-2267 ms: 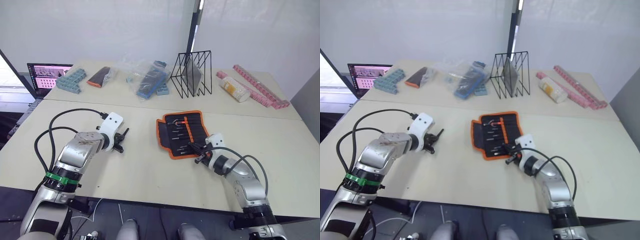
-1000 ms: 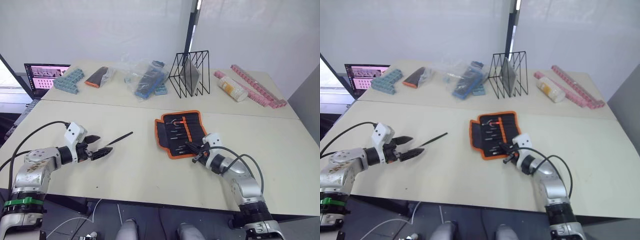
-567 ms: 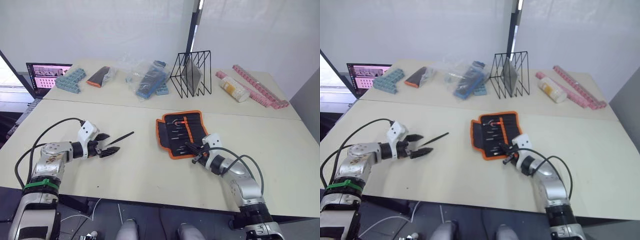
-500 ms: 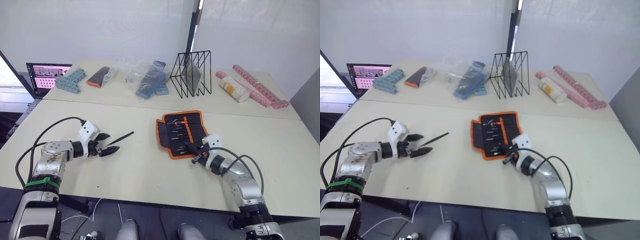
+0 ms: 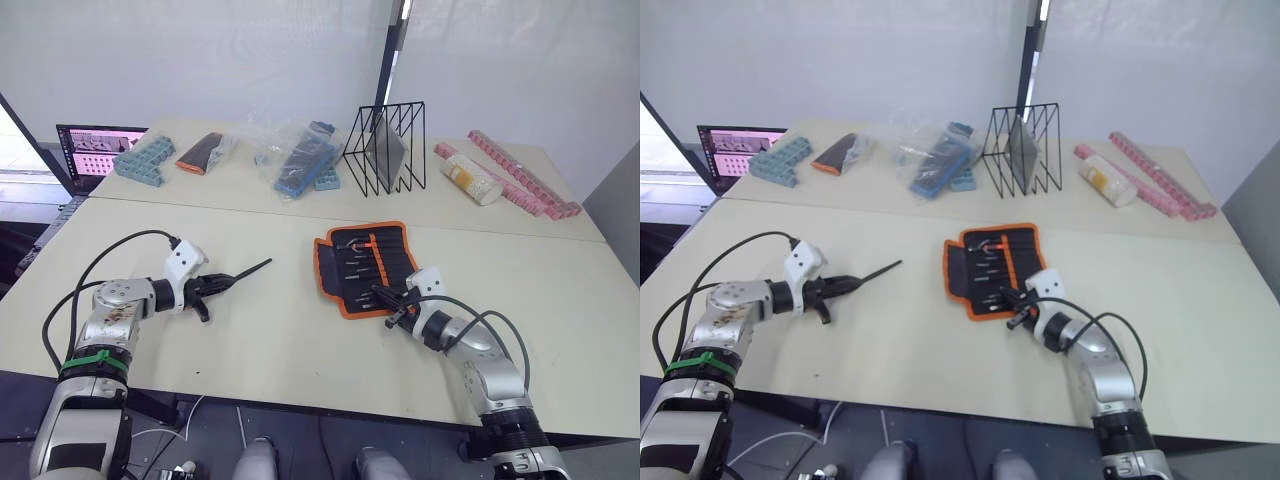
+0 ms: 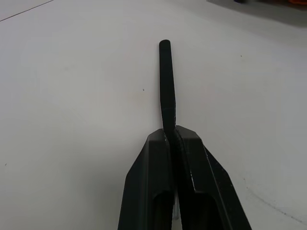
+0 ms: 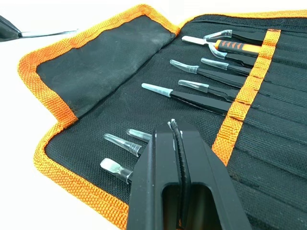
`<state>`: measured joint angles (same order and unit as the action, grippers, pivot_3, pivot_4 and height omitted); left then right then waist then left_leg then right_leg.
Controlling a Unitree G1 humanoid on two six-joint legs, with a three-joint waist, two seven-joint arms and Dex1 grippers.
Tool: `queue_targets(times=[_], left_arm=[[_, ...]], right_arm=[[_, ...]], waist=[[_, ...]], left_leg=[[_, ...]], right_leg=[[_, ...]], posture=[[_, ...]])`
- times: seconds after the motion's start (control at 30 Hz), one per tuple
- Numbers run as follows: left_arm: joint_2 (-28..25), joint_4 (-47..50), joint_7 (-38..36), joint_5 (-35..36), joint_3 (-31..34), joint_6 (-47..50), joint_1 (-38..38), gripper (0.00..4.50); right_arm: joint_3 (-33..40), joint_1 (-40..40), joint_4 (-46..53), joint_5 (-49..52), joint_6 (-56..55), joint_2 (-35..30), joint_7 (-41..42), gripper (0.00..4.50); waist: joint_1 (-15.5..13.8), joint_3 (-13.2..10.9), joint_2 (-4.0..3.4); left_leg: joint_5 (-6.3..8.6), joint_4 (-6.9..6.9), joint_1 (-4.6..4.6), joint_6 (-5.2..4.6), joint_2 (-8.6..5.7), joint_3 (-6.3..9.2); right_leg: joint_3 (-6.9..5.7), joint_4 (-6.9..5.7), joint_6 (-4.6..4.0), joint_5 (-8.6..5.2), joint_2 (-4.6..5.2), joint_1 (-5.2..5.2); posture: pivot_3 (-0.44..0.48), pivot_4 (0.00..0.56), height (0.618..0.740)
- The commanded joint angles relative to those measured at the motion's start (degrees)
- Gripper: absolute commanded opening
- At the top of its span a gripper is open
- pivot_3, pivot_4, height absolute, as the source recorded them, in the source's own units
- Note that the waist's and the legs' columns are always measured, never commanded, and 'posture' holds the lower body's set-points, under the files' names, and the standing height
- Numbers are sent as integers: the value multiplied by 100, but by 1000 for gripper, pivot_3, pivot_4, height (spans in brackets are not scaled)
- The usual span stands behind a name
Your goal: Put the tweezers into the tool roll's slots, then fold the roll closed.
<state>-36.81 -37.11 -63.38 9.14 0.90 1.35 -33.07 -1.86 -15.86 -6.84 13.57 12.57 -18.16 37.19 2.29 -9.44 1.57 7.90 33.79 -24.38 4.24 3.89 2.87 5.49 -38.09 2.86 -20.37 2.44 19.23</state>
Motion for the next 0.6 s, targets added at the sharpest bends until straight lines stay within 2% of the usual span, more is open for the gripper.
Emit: queue_targets(times=[0.03, 0.2, 0.33, 0.5, 0.6], left_arm=[[-3, 281, -52, 27, -33, 107, 75, 16], [-46, 474, 102, 142, 157, 379, 22, 16], [-139, 1024, 217, 111, 168, 518, 58, 16], [-119, 2431, 140, 602, 183, 1432, 87, 16], [-196, 2949, -9, 448, -225, 1619, -78, 16]], right_arm=[[-121, 89, -174, -102, 178, -26, 10, 0], [-77, 67, -133, -83, 192, -74, 10, 0], [-101, 113, 120, -159, 230, -227, -7, 0], [-58, 209, 486, -127, 411, -294, -96, 0], [-30, 295, 463, -156, 372, -255, -186, 0]], waist=[[2, 0, 0], [10, 0, 0], [-2, -1, 1], [-29, -2, 0], [-25, -2, 0]], left_leg=[[0, 0, 0, 0, 0, 1], [0, -1, 0, 0, 0, 2], [0, 0, -6, 0, 0, 2], [0, 3, -30, -1, -2, 8], [0, 3, -28, -1, -3, 8]], right_leg=[[0, 0, 0, 0, 0, 0], [0, -1, 0, 0, -1, 1], [-1, 0, 0, 0, -1, 5], [-3, 0, 0, 0, 0, 14], [-2, 1, 0, 0, -1, 15]], posture=[[0, 150, 734], [0, 150, 734], [0, 150, 734], [0, 150, 734], [0, 150, 734]])
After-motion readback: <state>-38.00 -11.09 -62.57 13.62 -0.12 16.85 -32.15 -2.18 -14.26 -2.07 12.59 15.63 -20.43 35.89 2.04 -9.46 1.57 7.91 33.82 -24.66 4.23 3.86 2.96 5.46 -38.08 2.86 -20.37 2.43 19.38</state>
